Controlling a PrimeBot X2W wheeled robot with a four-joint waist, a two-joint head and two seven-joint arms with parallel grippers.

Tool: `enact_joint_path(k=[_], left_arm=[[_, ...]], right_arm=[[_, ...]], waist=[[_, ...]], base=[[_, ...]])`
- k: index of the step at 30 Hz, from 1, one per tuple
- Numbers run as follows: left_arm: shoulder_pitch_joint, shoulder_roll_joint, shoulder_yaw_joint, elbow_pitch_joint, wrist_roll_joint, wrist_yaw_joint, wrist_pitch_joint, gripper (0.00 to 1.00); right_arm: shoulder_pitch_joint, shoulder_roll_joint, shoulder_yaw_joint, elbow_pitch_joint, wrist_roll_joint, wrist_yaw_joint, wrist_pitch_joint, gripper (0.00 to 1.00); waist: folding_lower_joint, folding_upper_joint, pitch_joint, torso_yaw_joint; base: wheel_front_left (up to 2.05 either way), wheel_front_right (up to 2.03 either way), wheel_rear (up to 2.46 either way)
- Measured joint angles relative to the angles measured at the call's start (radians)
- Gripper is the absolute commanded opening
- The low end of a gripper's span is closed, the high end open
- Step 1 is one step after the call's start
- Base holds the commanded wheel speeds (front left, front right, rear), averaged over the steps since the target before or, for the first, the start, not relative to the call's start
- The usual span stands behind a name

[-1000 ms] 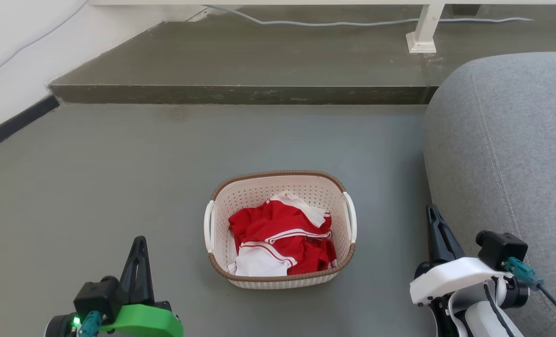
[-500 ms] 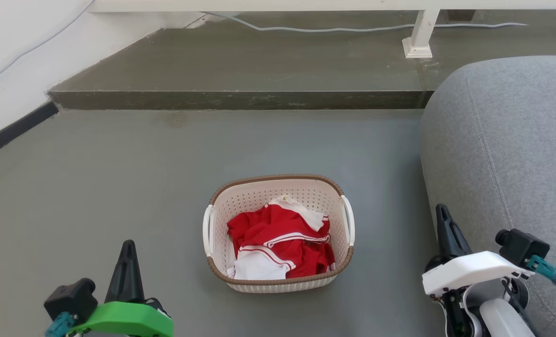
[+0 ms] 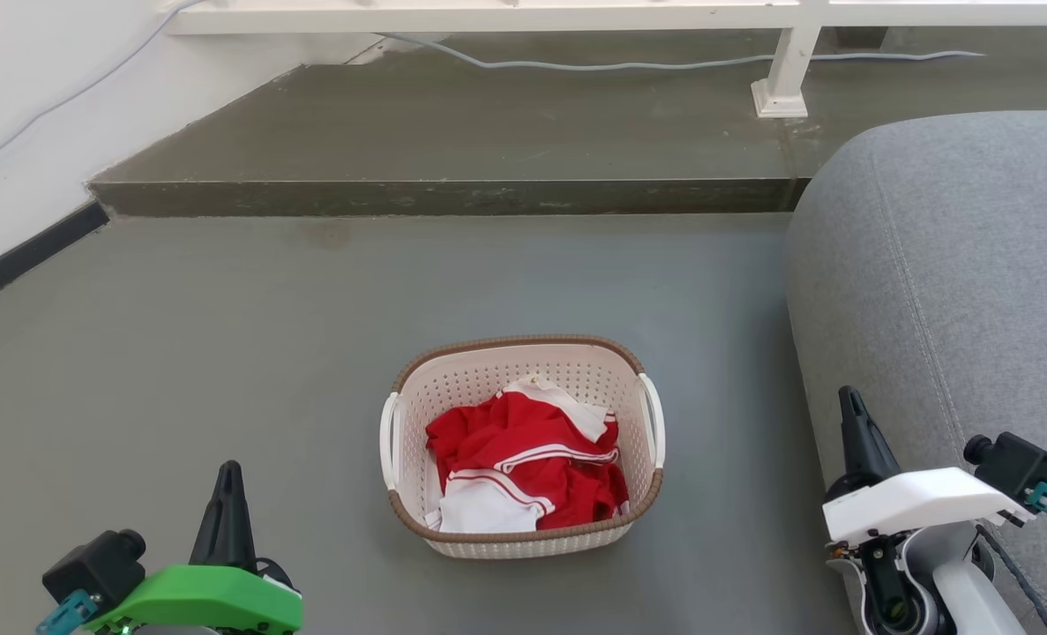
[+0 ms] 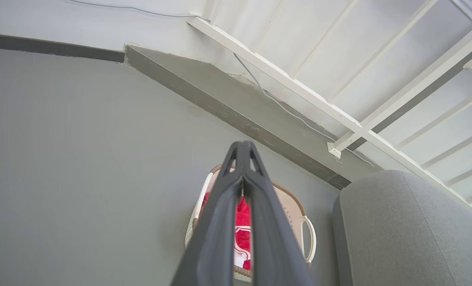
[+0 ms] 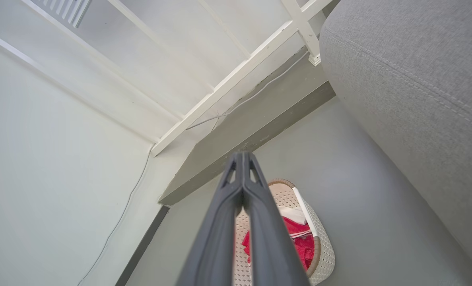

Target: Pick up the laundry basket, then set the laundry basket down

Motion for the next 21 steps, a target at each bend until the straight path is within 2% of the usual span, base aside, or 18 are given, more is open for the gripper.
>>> enact_joint_path(k=[21], left_arm=[[-0.027,0.025,0.035,0.041,-0.319,-0.055,0.063,0.00]], right_arm=[[-0.004,-0.012,-0.062,0.008,0.283,0.051,0.065,0.00]], waist=[[0.0000,0.0000,-0.021,-0.009]], base=[[0.00,0.00,0.00]])
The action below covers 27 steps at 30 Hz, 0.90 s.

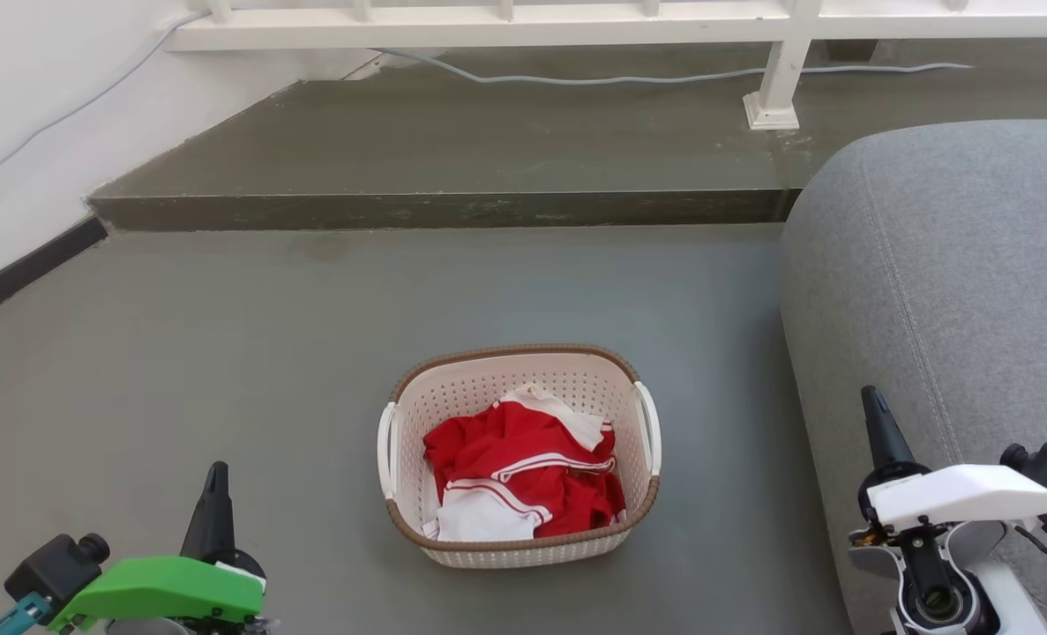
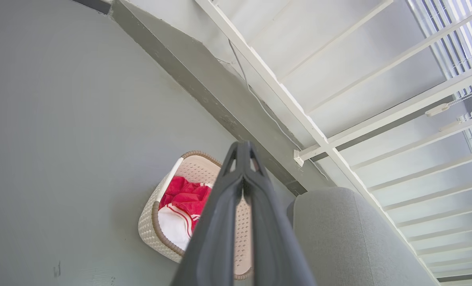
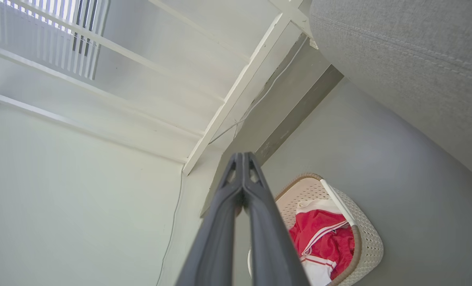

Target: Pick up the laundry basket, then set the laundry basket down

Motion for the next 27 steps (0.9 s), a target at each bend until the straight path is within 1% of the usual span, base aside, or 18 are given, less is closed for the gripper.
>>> enact_joint_path(k=[12,16,27], left_arm=[[-0.016,0.006,0.013,0.027,-0.167,-0.029,0.036,0.00],[-0.022,0.009,0.019,0.037,-0.224,-0.034,0.047,0.00],[-0.051,0.014,0.037,0.059,-0.367,-0.068,0.070,0.00]], right_arm=[[-0.016,-0.007,-0.034,0.012,0.154,0.035,0.035,0.00],[-0.020,-0.010,-0.044,0.016,0.206,0.043,0.045,0.00],[-0.026,-0.017,-0.072,0.026,0.334,0.065,0.074,0.00]], waist=[[0.0000,0.0000,-0.012,-0.005],[0.0000,0.0000,-0.016,-0.006],[0.0000,0.0000,-0.026,-0.010]], base=[[0.00,0.00,0.00],[0.00,0.00,0.00],[0.00,0.00,0.00]])
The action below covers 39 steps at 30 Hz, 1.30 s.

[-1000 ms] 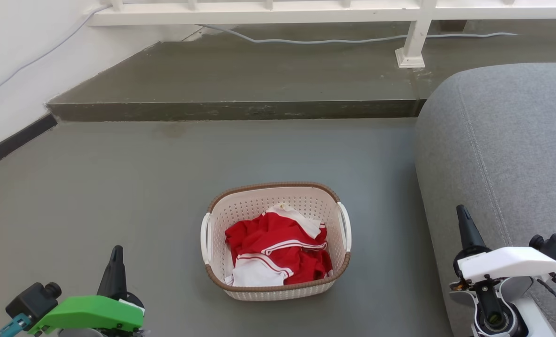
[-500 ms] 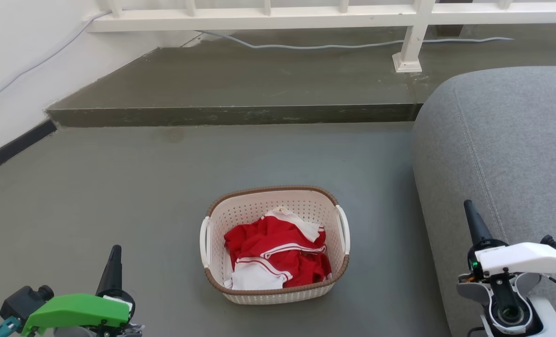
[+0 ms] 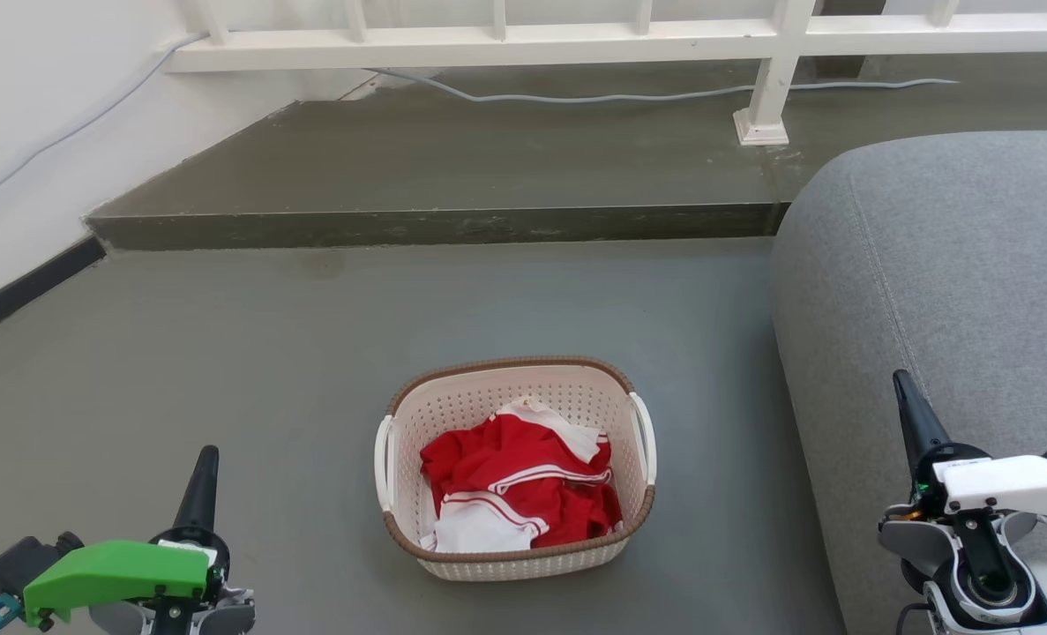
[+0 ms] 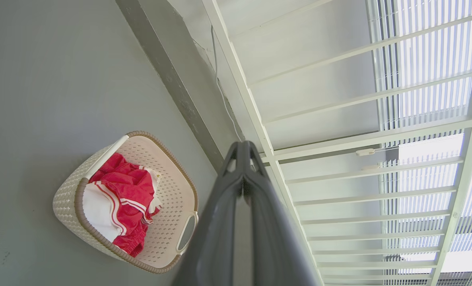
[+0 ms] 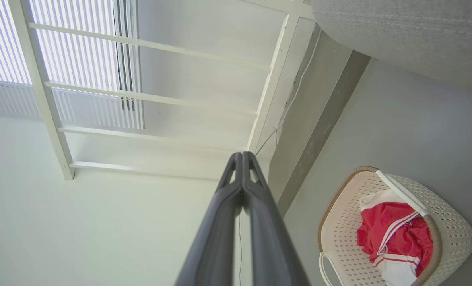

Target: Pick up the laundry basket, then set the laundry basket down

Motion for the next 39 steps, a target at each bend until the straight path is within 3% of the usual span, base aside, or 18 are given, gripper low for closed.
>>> enact_joint_path(k=[21,39], left_arm=[[-0.035,0.017,0.031,0.047,-0.290,-0.054,0.057,0.00],[-0.037,0.018,0.033,0.061,-0.291,-0.061,0.060,0.00]], right_arm=[[-0.021,-0.007,-0.059,0.020,0.258,0.055,0.057,0.00],[-0.031,-0.007,-0.061,0.031,0.262,0.058,0.058,0.00]], waist=[[0.0000,0.0000,-0.020,-0.008],[0.0001,0.0000,-0.020,-0.008]], base=[[0.00,0.00,0.00],[0.00,0.00,0.00]])
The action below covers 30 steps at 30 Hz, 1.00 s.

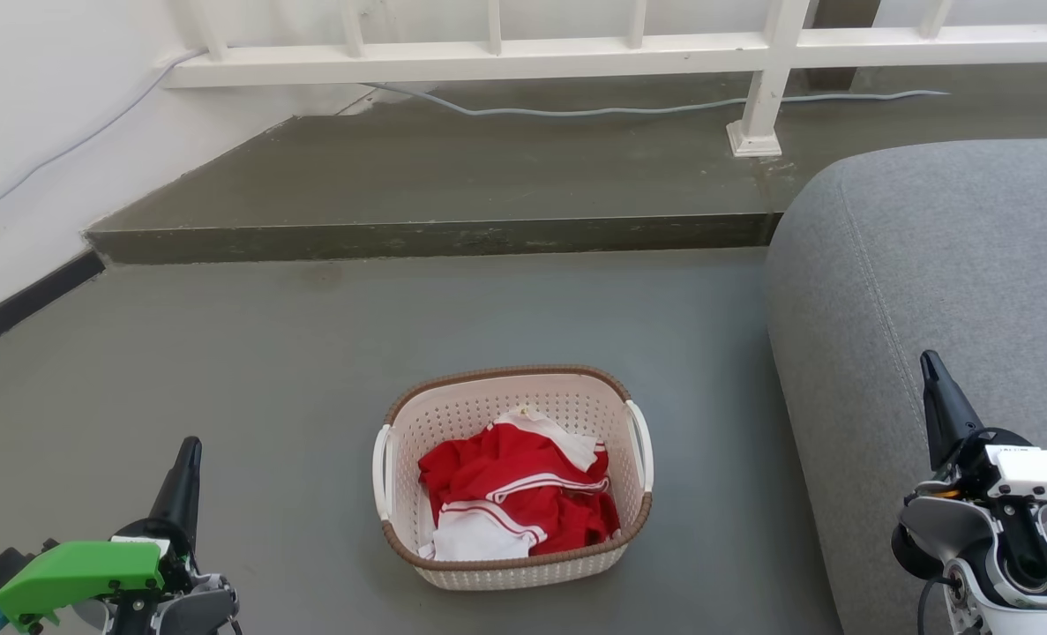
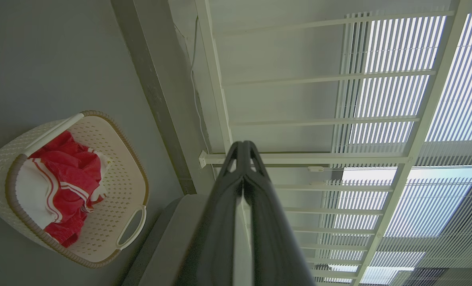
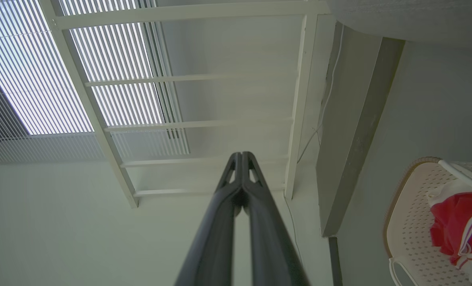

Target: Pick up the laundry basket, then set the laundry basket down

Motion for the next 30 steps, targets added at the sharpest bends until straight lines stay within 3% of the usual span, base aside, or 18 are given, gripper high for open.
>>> enact_joint_path(k=[30], left_arm=[[-0.009,0.000,0.002,0.014,0.000,-0.005,0.002,0.00]], right_arm=[[-0.004,0.000,-0.004,0.007,0.000,0.000,0.003,0.00]], waist=[[0.0000,0.0000,-0.001,0.000]], base=[[0.00,0.00,0.00]])
